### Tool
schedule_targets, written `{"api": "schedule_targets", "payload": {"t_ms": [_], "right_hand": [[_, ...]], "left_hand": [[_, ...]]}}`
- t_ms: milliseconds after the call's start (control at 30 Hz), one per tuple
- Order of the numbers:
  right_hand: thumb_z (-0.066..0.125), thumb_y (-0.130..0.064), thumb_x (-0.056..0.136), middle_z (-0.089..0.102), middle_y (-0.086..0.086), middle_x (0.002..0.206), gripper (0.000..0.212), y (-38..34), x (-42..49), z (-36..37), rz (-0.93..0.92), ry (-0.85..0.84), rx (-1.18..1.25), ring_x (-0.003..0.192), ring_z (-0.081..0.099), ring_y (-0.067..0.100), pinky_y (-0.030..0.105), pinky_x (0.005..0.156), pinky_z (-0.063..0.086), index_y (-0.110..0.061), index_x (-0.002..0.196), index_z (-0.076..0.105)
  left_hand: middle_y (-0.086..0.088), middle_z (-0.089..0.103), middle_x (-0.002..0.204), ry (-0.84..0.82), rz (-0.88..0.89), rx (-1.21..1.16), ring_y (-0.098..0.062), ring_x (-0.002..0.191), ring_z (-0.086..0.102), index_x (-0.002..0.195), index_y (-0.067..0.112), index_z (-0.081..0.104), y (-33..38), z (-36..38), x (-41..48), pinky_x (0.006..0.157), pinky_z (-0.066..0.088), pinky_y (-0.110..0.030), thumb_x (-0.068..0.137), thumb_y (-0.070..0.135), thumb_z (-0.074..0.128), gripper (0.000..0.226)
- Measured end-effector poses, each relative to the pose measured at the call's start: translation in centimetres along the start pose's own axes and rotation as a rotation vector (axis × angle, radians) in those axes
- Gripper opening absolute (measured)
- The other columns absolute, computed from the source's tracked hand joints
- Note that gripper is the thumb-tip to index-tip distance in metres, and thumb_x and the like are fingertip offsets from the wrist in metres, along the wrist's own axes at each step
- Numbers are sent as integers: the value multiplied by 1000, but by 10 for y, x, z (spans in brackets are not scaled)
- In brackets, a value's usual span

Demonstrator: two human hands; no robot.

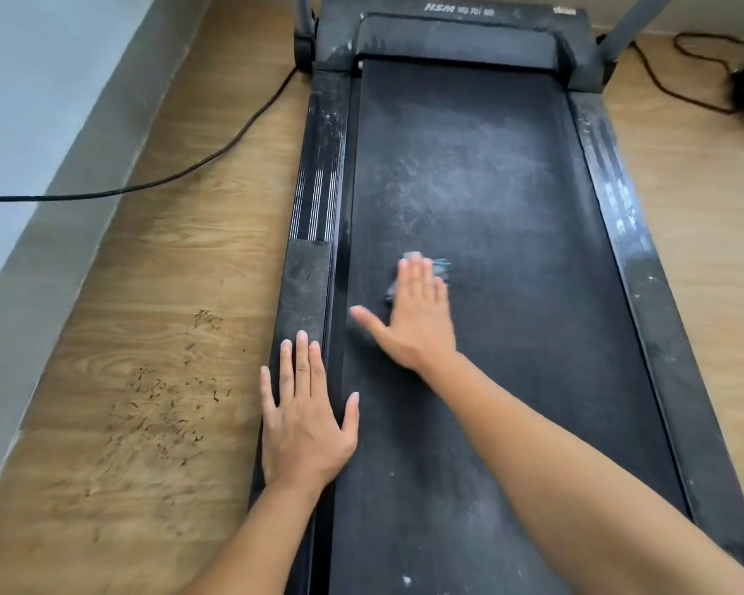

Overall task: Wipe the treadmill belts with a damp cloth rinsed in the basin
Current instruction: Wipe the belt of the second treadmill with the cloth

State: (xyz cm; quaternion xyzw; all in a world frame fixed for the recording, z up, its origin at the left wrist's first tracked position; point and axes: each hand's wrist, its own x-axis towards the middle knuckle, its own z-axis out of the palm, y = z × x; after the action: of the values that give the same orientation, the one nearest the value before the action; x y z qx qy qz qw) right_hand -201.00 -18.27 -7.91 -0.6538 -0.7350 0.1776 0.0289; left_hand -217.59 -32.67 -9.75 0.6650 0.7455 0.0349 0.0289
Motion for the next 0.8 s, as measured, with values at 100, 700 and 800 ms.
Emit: {"api": "schedule_targets", "payload": {"t_ms": [100,700,800], "right_hand": [[11,-91,90,-15,8,174,114,-51,-12,18,-268,-86,-34,160,-21,22,48,131,-4,-8,167,-4],[11,-98,79,-10,12,175,129,150,-84,-37,475,86,94,161,-14,26,52,130,-4,-5,166,-2],[20,-95,86,-15,7,175,121,61,-62,-5,193,51,46,160,-19,22,45,130,-10,-9,167,-4]], "left_hand": [[-10,4,176,9,-1,9,-25,164,-2,166,3,17,-1,4,0,129,14,-58,97,60,40,92],[-6,9,177,57,2,-92,-22,164,2,166,7,23,-2,2,-3,130,11,-55,102,59,31,83],[-3,15,176,93,-9,-198,-19,163,7,164,9,31,-4,4,-2,131,11,-53,106,47,28,70]]}}
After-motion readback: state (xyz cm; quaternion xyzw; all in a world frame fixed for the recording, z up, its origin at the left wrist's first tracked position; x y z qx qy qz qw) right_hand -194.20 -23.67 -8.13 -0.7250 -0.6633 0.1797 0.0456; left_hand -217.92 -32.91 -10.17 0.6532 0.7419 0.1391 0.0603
